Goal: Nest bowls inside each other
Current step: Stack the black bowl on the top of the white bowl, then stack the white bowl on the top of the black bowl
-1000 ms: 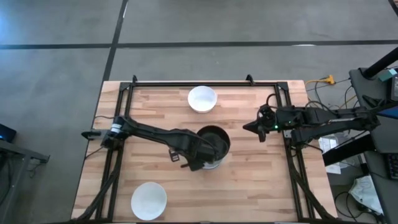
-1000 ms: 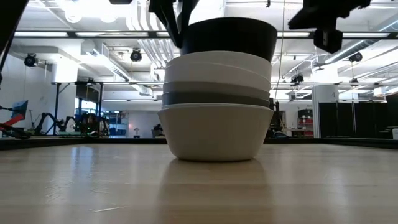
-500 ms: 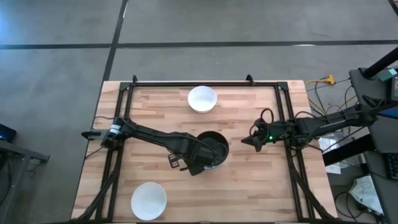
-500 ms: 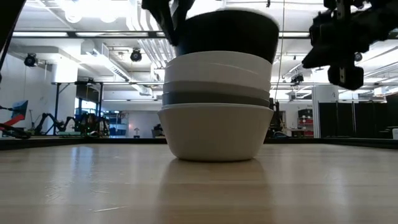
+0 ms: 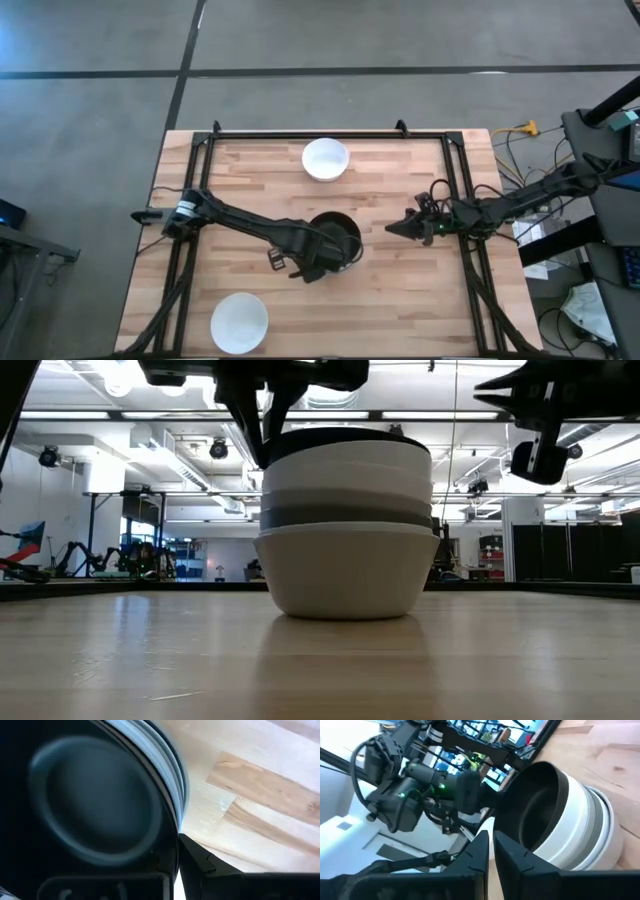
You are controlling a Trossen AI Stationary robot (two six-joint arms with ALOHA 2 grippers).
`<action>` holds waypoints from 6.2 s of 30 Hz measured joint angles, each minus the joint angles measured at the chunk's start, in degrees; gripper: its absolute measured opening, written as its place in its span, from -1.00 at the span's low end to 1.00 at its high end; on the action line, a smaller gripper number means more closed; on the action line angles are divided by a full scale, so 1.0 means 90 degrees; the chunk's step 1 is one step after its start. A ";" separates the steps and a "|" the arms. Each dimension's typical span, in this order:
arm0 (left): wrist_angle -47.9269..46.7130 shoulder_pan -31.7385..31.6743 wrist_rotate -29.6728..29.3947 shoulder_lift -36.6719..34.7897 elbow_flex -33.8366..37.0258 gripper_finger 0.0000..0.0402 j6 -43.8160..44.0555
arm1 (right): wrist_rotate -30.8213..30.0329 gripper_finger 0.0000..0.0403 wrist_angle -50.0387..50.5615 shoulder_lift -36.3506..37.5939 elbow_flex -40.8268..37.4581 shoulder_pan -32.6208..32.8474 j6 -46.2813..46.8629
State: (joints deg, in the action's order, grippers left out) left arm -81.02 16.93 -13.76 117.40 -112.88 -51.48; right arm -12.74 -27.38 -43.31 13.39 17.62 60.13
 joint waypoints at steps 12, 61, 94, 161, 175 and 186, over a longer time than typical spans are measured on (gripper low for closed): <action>0.0193 -0.0066 0.0613 -0.0216 0.0000 -0.76 0.0546 | -0.0097 -0.89 0.0136 -0.0002 0.0262 0.0098 -0.0052; -0.0196 0.0061 0.3080 -0.3405 0.1072 -1.00 0.7476 | -0.0434 -0.89 0.0504 0.0000 0.0247 0.0095 0.0199; 0.4605 0.1515 0.3333 -0.4280 0.7302 0.02 1.1351 | -0.0374 -0.89 0.0536 0.0000 0.0247 0.0098 0.0118; 0.0680 -0.2598 0.3133 -0.0689 -0.1120 -1.00 0.9464 | -0.0099 -0.89 0.6735 0.0136 0.4393 -0.1310 -0.6352; 0.0112 -0.2744 0.2924 0.0240 -0.1495 -1.00 0.9286 | -0.0095 -0.89 0.6736 0.0138 0.4341 -0.1313 -0.6308; -0.0335 -0.2570 0.2824 0.0153 -0.1804 -1.00 0.9470 | -0.0094 -0.89 0.6811 0.0136 0.4323 -0.1309 -0.6211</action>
State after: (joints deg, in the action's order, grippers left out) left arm -84.04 -6.20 11.66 118.79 -129.12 33.75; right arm -13.58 33.92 -42.09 52.30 5.85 4.23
